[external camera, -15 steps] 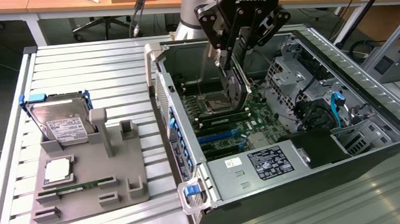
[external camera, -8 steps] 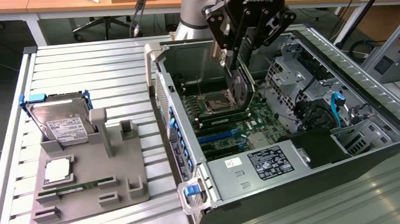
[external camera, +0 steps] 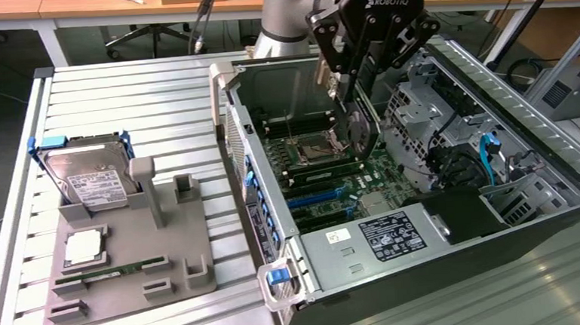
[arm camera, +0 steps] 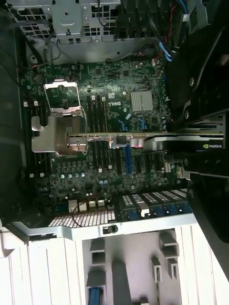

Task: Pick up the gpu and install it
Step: 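Pick up the gpu and move the gpu toward the slot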

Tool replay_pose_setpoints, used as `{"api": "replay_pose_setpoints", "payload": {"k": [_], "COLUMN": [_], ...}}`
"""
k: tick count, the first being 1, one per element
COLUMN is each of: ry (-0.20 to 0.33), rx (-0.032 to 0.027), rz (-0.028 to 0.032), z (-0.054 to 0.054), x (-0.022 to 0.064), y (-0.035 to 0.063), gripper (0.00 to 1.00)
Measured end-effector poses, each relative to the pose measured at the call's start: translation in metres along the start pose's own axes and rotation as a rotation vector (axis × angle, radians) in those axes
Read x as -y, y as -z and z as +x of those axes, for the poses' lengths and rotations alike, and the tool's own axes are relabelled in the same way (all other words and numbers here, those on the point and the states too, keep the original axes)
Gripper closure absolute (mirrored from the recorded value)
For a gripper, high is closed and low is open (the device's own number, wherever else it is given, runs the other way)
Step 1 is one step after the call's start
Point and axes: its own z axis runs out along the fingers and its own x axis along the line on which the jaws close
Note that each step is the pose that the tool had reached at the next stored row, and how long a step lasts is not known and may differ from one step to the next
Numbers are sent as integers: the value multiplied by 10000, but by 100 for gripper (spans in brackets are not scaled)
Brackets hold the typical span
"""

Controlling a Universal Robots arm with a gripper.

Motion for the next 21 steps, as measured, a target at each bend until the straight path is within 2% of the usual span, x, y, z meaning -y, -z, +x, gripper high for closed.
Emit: {"api": "replay_pose_setpoints", "payload": {"k": [21], "ry": [1], "rx": [5], "rz": [44], "z": [-347], "x": [-46], "y": [-95], "gripper": [73]}}
